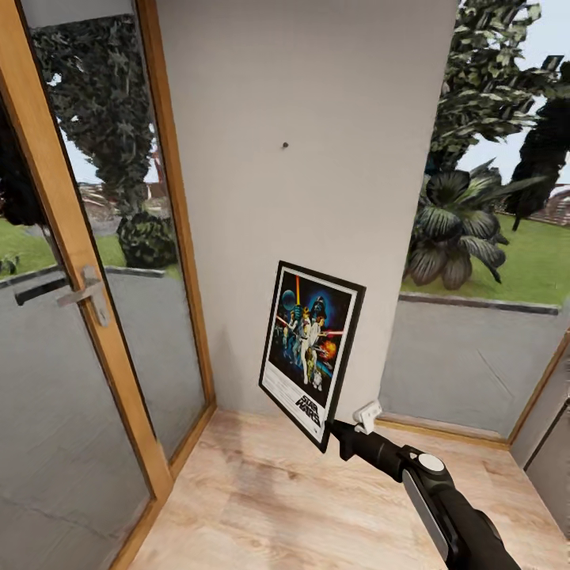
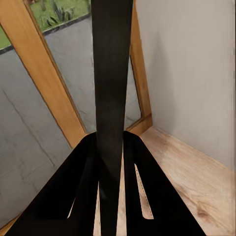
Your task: Pick up the poster from the kitchen countertop and hang it on one of the wall nails in the kitchen.
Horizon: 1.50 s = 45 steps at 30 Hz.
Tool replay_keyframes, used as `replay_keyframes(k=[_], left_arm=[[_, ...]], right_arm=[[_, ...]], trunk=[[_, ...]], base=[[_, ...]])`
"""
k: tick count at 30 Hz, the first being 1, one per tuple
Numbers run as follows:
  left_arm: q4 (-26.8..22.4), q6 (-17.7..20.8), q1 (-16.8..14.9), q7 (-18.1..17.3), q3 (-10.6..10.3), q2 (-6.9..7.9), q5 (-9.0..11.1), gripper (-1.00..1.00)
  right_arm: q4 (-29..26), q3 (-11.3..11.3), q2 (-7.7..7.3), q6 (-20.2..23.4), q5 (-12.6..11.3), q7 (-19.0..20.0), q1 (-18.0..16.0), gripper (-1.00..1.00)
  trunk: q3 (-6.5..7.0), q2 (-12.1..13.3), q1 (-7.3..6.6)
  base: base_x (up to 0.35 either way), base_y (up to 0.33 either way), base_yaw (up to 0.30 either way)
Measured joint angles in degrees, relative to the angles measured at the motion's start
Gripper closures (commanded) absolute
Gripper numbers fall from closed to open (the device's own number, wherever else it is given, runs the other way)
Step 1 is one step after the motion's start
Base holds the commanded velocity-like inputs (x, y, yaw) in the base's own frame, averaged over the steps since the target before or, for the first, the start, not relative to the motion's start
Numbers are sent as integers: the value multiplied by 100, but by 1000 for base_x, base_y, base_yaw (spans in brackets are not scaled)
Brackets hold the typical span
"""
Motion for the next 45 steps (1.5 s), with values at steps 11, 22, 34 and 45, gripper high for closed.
replay_keyframes(k=[11, 22, 34, 45], left_arm=[[-4, 0, -1, 0, 4, 0, -2, -100], [-9, -1, 0, 0, 3, 1, -2, -100], [-7, -1, -1, 0, 9, 1, -2, -100], [-13, -1, 0, 0, 12, 1, -2, -100]], right_arm=[[-1, 0, 0, 0, 0, 0, -1, 100], [0, 0, 1, 2, 1, 1, -2, 100], [0, 0, 1, 2, 0, 1, -2, 100], [0, 8, 1, 2, 0, 1, -2, 100]], trunk=[[31, -3, 1], [42, -2, 2], [43, -2, 2], [57, -2, 2]], base=[[175, 257, -300], [26, 33, -56], [25, 1, -38], [1, 0, -152]])
